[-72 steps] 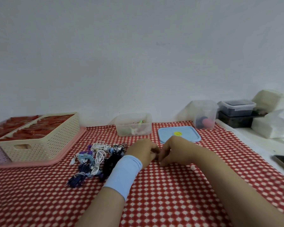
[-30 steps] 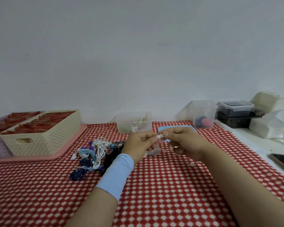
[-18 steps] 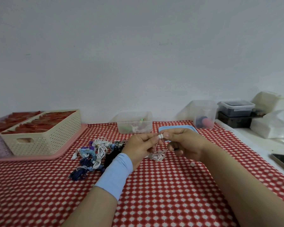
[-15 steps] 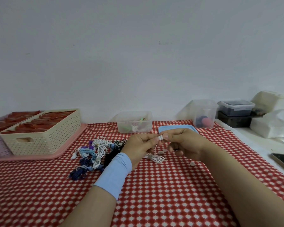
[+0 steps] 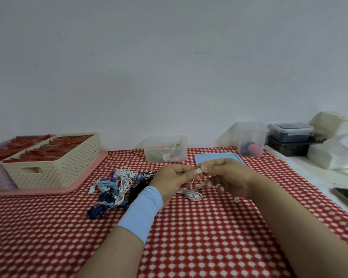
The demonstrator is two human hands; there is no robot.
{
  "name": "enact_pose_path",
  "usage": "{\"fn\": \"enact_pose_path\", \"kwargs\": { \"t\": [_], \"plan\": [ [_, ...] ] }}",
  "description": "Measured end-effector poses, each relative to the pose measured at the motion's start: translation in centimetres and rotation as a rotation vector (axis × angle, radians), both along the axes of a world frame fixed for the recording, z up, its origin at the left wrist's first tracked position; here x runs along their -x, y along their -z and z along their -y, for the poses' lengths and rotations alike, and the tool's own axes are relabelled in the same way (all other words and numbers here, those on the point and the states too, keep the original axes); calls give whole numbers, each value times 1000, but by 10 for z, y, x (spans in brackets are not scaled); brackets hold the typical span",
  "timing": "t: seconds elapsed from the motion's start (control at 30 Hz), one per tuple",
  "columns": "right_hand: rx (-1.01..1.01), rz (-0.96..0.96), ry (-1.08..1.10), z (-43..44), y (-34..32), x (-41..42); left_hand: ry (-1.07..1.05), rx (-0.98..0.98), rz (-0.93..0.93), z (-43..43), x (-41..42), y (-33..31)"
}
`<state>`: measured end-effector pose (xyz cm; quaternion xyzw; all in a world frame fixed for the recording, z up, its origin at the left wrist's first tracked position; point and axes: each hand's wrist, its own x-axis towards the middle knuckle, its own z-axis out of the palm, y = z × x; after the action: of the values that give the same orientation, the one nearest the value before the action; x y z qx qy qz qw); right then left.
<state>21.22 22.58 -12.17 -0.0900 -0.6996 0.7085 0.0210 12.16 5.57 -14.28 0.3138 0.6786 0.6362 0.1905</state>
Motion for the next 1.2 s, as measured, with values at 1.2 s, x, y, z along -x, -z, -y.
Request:
{"fn": "enact_pose_path", "kwargs": {
  "t": [1.2],
  "plan": [
    [-351,-171,86,13,-15,-15,-10,-51,176,1,-1,-3]
  ]
}}
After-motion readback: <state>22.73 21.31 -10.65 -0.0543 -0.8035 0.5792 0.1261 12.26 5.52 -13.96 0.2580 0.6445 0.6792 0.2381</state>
